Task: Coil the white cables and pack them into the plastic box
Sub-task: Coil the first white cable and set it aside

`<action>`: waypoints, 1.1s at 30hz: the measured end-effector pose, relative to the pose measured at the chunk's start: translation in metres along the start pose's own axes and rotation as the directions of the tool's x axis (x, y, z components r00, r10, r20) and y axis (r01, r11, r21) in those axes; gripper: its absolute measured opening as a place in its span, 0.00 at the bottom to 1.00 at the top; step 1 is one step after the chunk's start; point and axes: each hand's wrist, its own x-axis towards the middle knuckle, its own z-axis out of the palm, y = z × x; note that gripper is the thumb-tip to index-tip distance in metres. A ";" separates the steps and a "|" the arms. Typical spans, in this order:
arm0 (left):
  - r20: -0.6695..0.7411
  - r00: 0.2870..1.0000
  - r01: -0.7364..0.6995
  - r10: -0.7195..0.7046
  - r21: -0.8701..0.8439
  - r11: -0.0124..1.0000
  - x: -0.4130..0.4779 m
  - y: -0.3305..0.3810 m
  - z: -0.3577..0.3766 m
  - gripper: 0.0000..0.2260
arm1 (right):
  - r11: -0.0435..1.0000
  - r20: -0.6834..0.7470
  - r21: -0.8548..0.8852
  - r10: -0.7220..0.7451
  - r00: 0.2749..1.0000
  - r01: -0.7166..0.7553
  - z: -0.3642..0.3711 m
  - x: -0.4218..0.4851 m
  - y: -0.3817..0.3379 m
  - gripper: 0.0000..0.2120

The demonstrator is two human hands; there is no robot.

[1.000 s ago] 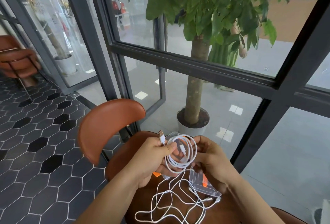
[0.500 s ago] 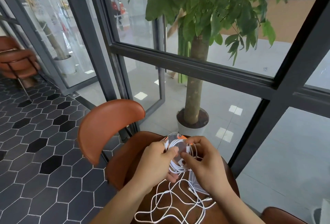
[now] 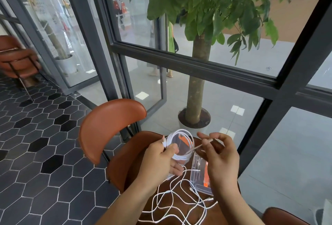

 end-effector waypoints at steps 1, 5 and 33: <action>0.013 1.000 -0.029 0.029 0.032 0.999 0.000 -0.001 0.001 0.11 | 0.992 0.010 0.069 0.105 0.994 -0.106 -0.001 0.005 0.000 0.09; 0.114 0.991 -0.081 0.066 0.132 0.988 -0.002 -0.003 0.003 0.10 | 0.955 0.091 0.007 0.295 0.951 -0.297 -0.006 0.017 0.002 0.09; 0.210 0.978 -0.184 0.010 0.836 0.517 0.003 -0.007 0.005 0.12 | 0.967 0.258 0.067 0.222 0.940 -0.247 0.001 -0.013 0.044 0.16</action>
